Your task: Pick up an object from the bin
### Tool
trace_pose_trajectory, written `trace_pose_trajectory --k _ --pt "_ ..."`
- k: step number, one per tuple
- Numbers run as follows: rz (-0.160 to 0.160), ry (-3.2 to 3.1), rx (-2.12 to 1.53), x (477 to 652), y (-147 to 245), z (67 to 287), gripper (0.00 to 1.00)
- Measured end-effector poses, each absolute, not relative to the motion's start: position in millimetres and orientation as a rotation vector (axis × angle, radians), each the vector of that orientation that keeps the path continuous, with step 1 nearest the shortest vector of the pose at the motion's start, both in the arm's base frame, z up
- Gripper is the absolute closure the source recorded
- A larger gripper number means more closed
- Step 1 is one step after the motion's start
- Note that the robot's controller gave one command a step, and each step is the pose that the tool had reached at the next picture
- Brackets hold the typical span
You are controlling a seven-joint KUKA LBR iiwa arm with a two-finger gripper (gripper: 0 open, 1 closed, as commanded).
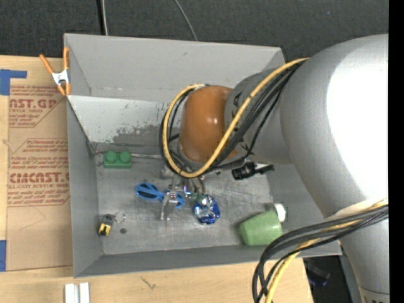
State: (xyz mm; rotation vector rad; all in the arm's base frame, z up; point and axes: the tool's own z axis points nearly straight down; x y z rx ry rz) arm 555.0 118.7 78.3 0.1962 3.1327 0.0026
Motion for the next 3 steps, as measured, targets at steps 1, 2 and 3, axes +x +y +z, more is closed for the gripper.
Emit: trace_pose_trajectory --k 1,2,3 --pt "0.002 3.134 0.196 555.5 119 79 0.0" --pt "0.006 3.126 0.197 557.8 120 81 1.0" --pt "0.004 3.131 0.196 558.9 121 120 1.0"
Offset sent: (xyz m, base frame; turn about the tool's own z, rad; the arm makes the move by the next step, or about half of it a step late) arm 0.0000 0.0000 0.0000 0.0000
